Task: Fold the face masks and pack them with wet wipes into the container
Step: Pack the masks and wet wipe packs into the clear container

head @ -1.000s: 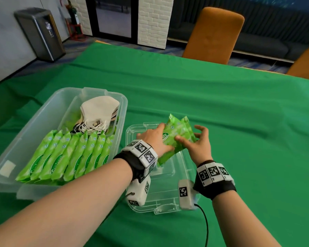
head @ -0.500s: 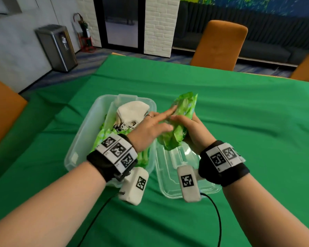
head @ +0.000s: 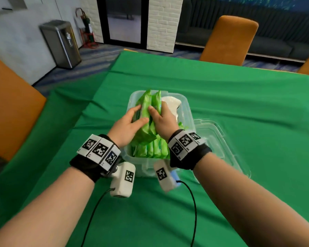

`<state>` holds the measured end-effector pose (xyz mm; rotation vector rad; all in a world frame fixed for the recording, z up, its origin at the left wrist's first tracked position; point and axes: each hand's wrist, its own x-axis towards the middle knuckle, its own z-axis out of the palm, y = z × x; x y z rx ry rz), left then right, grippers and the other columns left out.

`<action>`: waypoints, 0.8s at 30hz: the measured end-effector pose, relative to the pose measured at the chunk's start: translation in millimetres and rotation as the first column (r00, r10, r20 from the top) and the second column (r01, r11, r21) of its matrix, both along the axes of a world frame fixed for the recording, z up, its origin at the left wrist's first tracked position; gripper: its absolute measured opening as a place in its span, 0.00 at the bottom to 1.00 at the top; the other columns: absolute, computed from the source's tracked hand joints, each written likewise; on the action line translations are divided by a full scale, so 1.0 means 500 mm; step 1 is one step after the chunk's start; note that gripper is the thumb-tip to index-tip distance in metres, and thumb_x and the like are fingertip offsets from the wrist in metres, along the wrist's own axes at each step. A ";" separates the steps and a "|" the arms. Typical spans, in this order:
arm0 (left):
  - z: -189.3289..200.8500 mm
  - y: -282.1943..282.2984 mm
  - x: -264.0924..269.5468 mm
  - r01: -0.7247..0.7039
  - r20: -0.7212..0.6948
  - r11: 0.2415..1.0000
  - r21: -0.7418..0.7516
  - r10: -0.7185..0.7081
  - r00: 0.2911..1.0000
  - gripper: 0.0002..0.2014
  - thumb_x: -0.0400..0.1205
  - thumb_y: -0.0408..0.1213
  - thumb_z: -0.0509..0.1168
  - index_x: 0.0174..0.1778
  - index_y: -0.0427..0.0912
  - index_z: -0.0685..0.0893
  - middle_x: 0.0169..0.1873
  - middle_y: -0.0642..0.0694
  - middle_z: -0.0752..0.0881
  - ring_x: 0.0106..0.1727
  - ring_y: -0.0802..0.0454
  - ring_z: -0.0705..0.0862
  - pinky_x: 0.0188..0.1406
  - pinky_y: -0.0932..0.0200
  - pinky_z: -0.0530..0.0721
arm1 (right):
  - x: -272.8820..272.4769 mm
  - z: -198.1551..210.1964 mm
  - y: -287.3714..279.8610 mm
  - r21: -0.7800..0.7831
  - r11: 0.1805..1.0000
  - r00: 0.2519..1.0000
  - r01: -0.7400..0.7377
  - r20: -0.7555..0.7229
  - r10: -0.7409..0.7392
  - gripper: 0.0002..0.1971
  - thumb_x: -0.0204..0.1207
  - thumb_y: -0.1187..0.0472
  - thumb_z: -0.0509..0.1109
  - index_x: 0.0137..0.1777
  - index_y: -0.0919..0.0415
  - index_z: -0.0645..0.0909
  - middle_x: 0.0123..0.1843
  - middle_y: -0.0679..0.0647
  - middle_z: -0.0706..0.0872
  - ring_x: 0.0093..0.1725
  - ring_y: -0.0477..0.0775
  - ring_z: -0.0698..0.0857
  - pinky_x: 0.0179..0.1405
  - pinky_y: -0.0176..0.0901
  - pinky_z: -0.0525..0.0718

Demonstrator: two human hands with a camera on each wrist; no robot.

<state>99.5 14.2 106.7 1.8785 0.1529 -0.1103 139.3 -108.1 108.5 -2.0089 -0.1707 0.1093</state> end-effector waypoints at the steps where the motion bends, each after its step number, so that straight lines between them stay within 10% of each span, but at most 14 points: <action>1: -0.003 0.010 0.002 0.018 -0.042 0.997 0.077 -0.015 0.999 0.41 0.66 0.64 0.65 0.76 0.54 0.68 0.65 0.40 0.81 0.64 0.41 0.81 0.66 0.42 0.78 | 0.001 -0.012 0.014 -0.075 0.997 1.000 0.000 -0.010 0.000 0.18 0.82 0.52 0.59 0.63 0.65 0.70 0.57 0.63 0.83 0.56 0.61 0.81 0.51 0.45 0.75; 6: -0.022 0.031 0.024 0.135 -0.150 0.902 0.410 -0.080 0.985 0.25 0.83 0.51 0.59 0.73 0.41 0.71 0.54 0.37 0.84 0.52 0.42 0.81 0.46 0.54 0.77 | -0.001 -0.053 0.059 -0.411 0.903 0.983 -0.125 -0.175 0.056 0.20 0.84 0.52 0.55 0.68 0.68 0.64 0.60 0.70 0.81 0.59 0.68 0.81 0.52 0.50 0.76; 10: -0.034 0.037 0.038 0.193 -0.179 0.854 0.483 -0.119 0.977 0.32 0.85 0.49 0.56 0.83 0.47 0.51 0.65 0.31 0.80 0.58 0.39 0.82 0.48 0.54 0.78 | 0.011 -0.062 0.064 -0.560 0.763 0.935 -0.323 -0.313 0.166 0.24 0.85 0.59 0.52 0.78 0.66 0.54 0.67 0.69 0.77 0.66 0.67 0.78 0.60 0.49 0.76; 13: -0.031 0.035 0.034 0.274 -0.172 0.794 0.542 -0.214 0.962 0.37 0.84 0.54 0.56 0.82 0.54 0.41 0.38 0.36 0.83 0.30 0.47 0.79 0.26 0.57 0.74 | 0.020 -0.046 0.022 -0.688 0.636 0.934 -0.351 -0.305 0.185 0.27 0.84 0.49 0.51 0.79 0.62 0.58 0.74 0.69 0.68 0.72 0.66 0.72 0.70 0.54 0.72; 18: -0.037 0.025 0.027 0.426 -0.322 0.586 0.689 -0.279 0.904 0.39 0.81 0.58 0.58 0.80 0.64 0.38 0.79 0.30 0.54 0.70 0.33 0.74 0.71 0.45 0.73 | 0.011 -0.050 -0.077 -0.817 0.474 0.931 -0.329 -0.364 0.019 0.40 0.80 0.40 0.56 0.82 0.59 0.43 0.83 0.63 0.40 0.81 0.67 0.44 0.80 0.62 0.50; 24: -0.042 0.020 0.027 0.399 -0.317 0.310 0.863 -0.282 0.905 0.39 0.80 0.64 0.55 0.82 0.59 0.42 0.78 0.34 0.60 0.74 0.40 0.66 0.69 0.48 0.64 | -0.004 -0.073 -0.104 -0.779 0.481 0.904 -0.404 -0.421 0.077 0.43 0.81 0.43 0.56 0.80 0.63 0.33 0.81 0.63 0.31 0.81 0.66 0.36 0.79 0.55 0.44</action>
